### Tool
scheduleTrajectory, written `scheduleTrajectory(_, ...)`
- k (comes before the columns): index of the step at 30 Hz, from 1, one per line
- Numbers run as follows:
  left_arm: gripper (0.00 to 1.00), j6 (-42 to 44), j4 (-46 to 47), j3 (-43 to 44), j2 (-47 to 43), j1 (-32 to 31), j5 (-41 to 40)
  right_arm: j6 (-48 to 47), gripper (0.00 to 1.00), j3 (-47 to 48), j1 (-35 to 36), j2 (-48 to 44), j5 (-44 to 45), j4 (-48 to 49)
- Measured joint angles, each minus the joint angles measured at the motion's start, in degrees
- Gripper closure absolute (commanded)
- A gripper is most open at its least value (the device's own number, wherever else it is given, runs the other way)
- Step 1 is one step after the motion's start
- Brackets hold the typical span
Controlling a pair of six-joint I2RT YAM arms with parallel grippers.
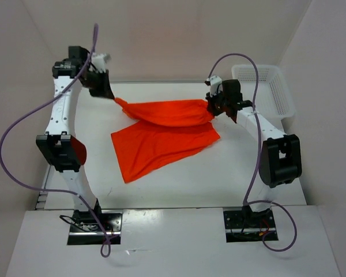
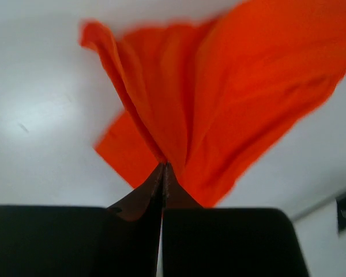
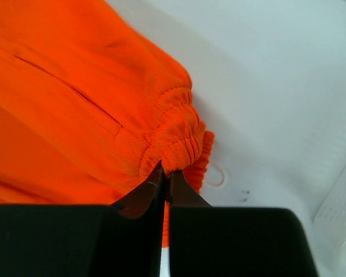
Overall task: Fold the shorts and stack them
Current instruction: Fold the shorts
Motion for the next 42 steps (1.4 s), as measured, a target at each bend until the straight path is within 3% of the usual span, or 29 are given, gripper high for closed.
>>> scheduleTrajectory(4, 1.0, 0.0, -1.9, -21.4, -6.0, -3.4, -1.3, -5.9, 1.0, -4.4, -0.4, -2.7, -2.1, -4.0)
scheduleTrajectory(6, 1.0, 0.0, -4.2, -27.6, -7.8, -4.4, -1.7, -8.4, 1.0, -5.0, -1.0, -3.6, -3.7, -6.7)
scheduleTrajectory(17, 1.0, -0.1, -5.9, -37.0, -19.2, -1.6, -4.9, -24.4, 1.0, -1.6, -3.0, -5.5, -10.2, -22.0)
scheduleTrajectory(27, 1.0, -0.1, -6.4, -51.7, -30.6, -12.0, -8.2, -41.5, 1.0, 2.5, -4.0, -5.3, -13.4, -39.1)
scheduleTrajectory(32, 1.0, 0.0, -6.7, -62.4, -33.5, -19.1, -10.3, -44.7, 1.0, -2.9, -4.0, -5.5, -12.1, -39.6)
scheduleTrajectory(39, 1.0, -0.1, -5.6, -69.6, -32.6, -19.1, -14.8, -45.7, 1.0, -12.8, -3.4, -8.1, -8.6, -37.8)
scheduleTrajectory(41, 0.78, -0.1, -4.8, -70.8, -32.3, -19.7, -15.7, -45.6, 0.95, -14.9, -3.0, -9.4, -7.5, -36.7)
scheduleTrajectory(42, 0.66, 0.0, -4.6, -71.2, -32.0, -20.3, -16.3, -45.4, 0.86, -15.5, -3.0, -9.8, -7.0, -36.1)
